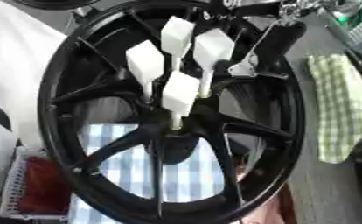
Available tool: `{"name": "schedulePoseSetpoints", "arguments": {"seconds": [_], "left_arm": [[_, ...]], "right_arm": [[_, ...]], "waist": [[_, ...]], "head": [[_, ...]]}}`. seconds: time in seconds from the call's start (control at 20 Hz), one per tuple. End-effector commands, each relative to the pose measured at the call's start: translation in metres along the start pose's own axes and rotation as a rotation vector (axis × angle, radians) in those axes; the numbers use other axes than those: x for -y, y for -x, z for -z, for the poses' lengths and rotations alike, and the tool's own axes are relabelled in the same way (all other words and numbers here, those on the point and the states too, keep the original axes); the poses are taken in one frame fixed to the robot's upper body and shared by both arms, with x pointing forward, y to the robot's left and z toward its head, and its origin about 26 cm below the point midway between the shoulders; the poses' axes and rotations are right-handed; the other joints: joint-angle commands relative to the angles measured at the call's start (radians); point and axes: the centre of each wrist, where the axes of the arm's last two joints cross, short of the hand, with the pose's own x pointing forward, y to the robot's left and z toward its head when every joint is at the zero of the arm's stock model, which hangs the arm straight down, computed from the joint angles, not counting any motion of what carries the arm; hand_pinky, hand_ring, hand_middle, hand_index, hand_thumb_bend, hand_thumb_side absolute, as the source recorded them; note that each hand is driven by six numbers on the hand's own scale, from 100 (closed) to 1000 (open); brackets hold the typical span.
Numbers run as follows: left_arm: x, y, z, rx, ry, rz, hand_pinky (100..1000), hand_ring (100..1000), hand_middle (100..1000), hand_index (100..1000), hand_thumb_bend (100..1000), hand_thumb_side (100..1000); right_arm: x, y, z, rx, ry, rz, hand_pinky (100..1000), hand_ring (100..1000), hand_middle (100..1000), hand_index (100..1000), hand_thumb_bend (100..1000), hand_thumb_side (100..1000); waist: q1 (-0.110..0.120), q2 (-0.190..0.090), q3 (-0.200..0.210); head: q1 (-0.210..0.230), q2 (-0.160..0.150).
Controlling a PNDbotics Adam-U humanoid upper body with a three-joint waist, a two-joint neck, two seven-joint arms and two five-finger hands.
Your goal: Pull the pin out of the wheel hub.
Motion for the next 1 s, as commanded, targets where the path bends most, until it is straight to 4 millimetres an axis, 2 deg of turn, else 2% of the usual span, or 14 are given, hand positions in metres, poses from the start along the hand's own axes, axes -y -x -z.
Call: {"name": "schedulePoseSetpoints", "arguments": {"seconds": [0.05, 0.3, 0.6, 1.0], "left_arm": [[-0.003, -0.007, 0.003, 0.032, 0.003, 0.01, 814, 778, 593, 763, 256, 727], [-0.005, -0.007, 0.003, 0.035, -0.002, 0.015, 813, 779, 594, 763, 253, 725], [-0.007, -0.007, 0.003, 0.038, -0.014, 0.025, 813, 780, 594, 762, 249, 726], [-0.009, -0.006, 0.003, 0.04, -0.026, 0.035, 813, 781, 594, 763, 248, 726]], "right_arm": [[0.018, -0.002, -0.029, -0.036, 0.099, -0.015, 750, 688, 390, 474, 100, 100], [0.017, 0.014, -0.056, -0.104, 0.251, 0.047, 757, 689, 385, 474, 100, 100], [0.003, 0.055, -0.091, -0.274, 0.45, 0.145, 762, 693, 384, 479, 100, 100], [-0.041, 0.112, -0.134, -0.574, 0.622, 0.245, 763, 693, 386, 480, 100, 100]], "waist": [[0.008, -0.024, -0.006], [0.019, -0.025, -0.021], [0.03, -0.022, -0.042], [0.042, -0.02, -0.067]], "head": [[0.009, -0.008], [0.021, -0.013], [0.032, -0.016], [0.05, -0.021]]}}
